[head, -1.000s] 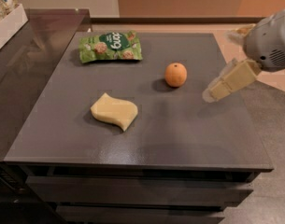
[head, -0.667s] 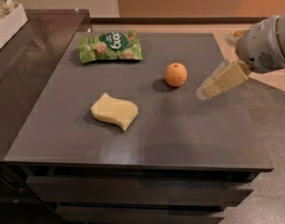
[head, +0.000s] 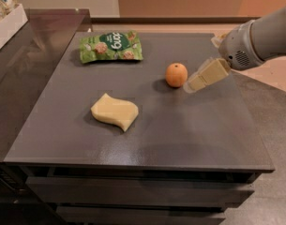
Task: Pick orange
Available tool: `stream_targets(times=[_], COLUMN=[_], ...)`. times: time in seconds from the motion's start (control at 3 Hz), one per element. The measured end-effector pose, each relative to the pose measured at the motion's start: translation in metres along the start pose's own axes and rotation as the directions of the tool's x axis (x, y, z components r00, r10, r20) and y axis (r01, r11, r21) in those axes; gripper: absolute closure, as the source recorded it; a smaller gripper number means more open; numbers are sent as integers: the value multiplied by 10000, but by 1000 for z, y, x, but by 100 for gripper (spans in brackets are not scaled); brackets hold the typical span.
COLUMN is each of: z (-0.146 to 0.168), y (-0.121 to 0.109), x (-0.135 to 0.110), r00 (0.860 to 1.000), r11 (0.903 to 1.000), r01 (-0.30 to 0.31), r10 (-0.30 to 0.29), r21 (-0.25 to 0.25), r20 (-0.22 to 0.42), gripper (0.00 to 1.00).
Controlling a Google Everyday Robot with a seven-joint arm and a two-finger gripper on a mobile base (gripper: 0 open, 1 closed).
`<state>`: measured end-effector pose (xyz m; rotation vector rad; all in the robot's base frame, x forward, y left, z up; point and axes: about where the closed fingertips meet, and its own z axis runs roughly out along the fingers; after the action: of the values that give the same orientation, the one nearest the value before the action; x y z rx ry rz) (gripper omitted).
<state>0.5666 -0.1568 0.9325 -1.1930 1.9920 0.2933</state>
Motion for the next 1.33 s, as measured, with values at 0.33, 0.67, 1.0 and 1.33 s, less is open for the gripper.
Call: stream_targets(times=[0.33, 0.67, 1.0, 1.33], z=[24, 53, 68, 83], y=[-10, -18, -22, -20], x=[1, 5, 10, 13], r00=[9997, 9983, 9969, 9955], r11=[9999, 9997, 9995, 9988], r01=[-155, -224, -269, -212], r10=[155, 219, 256, 170], r21=[-2, -85, -166, -439], r20=[-209, -532, -738, -933], gripper=[0, 0, 0, 0])
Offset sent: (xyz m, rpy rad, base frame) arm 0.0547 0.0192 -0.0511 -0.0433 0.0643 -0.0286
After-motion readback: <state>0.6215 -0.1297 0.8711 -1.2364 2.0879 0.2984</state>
